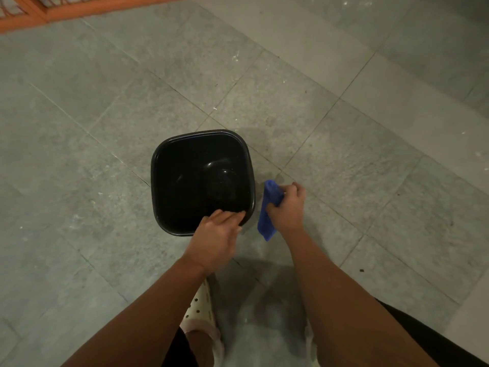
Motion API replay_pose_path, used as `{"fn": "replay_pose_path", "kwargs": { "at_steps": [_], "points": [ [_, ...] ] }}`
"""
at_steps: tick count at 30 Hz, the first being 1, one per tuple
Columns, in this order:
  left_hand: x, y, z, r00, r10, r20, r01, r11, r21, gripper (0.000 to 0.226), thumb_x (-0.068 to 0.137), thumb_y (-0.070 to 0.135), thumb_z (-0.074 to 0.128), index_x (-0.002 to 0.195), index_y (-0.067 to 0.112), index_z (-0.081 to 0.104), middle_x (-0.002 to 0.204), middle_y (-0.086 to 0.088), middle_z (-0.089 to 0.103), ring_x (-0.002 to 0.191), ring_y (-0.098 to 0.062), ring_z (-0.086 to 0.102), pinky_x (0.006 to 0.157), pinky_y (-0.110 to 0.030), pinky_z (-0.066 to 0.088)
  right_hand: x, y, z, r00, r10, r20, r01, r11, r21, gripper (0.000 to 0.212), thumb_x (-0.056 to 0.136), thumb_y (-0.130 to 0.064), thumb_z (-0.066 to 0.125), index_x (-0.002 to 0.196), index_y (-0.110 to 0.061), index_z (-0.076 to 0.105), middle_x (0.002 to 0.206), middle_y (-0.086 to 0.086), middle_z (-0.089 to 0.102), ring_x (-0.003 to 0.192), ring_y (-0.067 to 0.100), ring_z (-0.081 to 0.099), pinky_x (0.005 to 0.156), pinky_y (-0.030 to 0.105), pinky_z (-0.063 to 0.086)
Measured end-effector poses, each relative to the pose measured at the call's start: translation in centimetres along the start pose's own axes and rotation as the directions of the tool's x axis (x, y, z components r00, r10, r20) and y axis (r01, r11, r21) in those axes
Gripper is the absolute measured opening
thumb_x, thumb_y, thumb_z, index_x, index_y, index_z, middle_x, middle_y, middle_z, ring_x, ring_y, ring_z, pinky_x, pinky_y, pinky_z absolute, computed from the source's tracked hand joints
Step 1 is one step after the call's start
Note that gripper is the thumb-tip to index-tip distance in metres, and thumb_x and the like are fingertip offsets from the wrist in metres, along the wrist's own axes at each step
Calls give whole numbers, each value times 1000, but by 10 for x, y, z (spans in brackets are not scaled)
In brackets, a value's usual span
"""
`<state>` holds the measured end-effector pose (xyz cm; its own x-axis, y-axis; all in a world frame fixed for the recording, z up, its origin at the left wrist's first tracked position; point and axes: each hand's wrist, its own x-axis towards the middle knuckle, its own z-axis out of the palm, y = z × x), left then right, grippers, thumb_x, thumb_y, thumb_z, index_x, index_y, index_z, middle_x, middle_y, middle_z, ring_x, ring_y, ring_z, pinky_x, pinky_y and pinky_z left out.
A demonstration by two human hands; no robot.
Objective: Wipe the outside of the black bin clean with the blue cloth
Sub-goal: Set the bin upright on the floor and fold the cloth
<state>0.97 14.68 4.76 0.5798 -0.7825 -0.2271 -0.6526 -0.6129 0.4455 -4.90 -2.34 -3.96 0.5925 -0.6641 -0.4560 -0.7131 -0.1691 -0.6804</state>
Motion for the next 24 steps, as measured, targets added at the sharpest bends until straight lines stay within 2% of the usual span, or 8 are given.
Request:
{"fn": "replay_pose_path", "kwargs": {
  "at_steps": [4,7,10,12,15,18,22,24],
  "points": [
    [11,17,-8,990,-33,-136,38,999,31,41,82,28,52,117,9,63,103,-8,60,93,-24,56,77,-36,47,5,-6,-11,995,70,-71,-64,995,78,34,68,-3,72,98,-4,56,138,17,28,103,7,35,83,14,35],
    [32,45,-8,975,26,-219,-53,992,-115,33,79,11,60,111,3,62,99,-13,54,88,-25,54,76,-37,49,13,-10,-21,992,74,-104,-61,990,125,22,66,-6,73,84,-6,60,118,19,48,88,4,38,73,6,33],
    [49,77,1,995,-58,-87,27,946,-324,39,86,9,57,125,8,53,115,-11,51,95,-21,57,83,-34,50,22,-14,-35,990,92,-111,-68,977,202,15,66,-10,70,75,-9,59,99,19,57,76,19,52,70,19,47],
    [59,91,14,978,-201,55,206,884,-419,51,93,20,53,140,8,38,132,-13,45,113,-26,52,94,-27,40,28,-17,-46,990,100,-99,-73,966,247,10,69,-10,65,71,-12,55,83,15,59,71,26,56,68,34,48],
    [75,95,30,859,-444,253,507,681,-528,63,97,37,44,148,7,21,150,-15,31,135,-28,36,106,-31,29,36,-18,-60,995,46,-92,-19,961,276,26,74,-5,59,62,-22,43,64,6,48,59,17,45,58,32,41],
    [84,92,46,795,-491,356,590,492,-640,61,97,41,45,147,10,28,147,-13,40,133,-27,41,110,-41,33,39,-15,-69,998,42,-44,-29,967,254,28,77,-8,58,65,-28,43,87,7,44,74,16,46,67,28,43],
    [94,91,67,629,-519,579,694,39,-719,49,92,40,56,132,12,47,121,-4,60,104,-20,59,90,-39,48,40,-3,-65,995,93,41,-99,978,185,18,83,-20,59,78,-31,46,103,5,36,89,18,46,79,28,44],
    [100,87,73,543,-548,636,725,-75,-685,51,90,42,59,131,14,48,108,1,61,87,-15,57,71,-34,46,42,0,-60,995,77,59,-85,984,155,12,87,-20,57,85,-24,45,90,4,49,82,20,52,76,33,45]
  ]
}}
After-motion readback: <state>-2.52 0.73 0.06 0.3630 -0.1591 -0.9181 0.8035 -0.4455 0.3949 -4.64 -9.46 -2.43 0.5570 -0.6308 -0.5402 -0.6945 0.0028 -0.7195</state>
